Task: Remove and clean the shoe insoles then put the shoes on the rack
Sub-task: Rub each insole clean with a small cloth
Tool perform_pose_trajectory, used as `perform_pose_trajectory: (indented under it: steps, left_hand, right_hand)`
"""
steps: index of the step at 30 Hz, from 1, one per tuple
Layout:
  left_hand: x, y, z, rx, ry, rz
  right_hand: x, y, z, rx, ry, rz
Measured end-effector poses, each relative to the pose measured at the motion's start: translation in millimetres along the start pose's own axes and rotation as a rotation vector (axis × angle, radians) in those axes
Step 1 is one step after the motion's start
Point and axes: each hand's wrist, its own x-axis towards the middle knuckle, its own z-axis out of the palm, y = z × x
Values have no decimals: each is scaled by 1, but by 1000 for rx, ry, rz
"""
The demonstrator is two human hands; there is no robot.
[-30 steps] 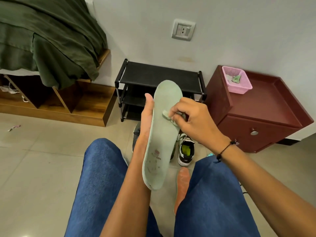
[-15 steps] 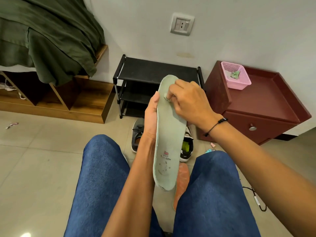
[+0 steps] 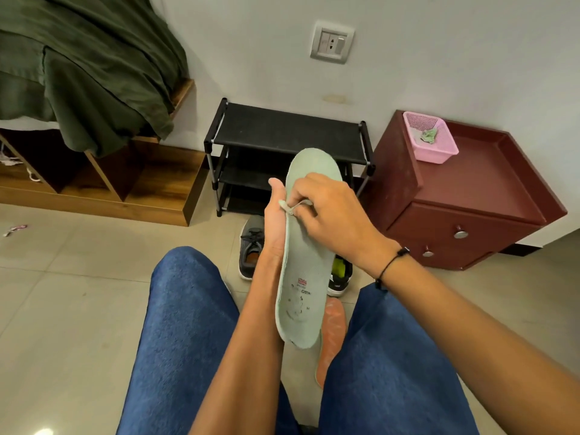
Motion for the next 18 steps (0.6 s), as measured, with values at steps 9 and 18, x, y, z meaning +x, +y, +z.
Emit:
perform_pose_trajectory:
  steps: [9, 18]
  left_hand:
    - [-18, 1, 20, 48, -211, -197]
    - [-7, 3, 7, 239, 61, 56]
  right_hand:
    - [56, 50, -26, -68, 282, 224]
    - [1, 3, -1, 117, 122, 24]
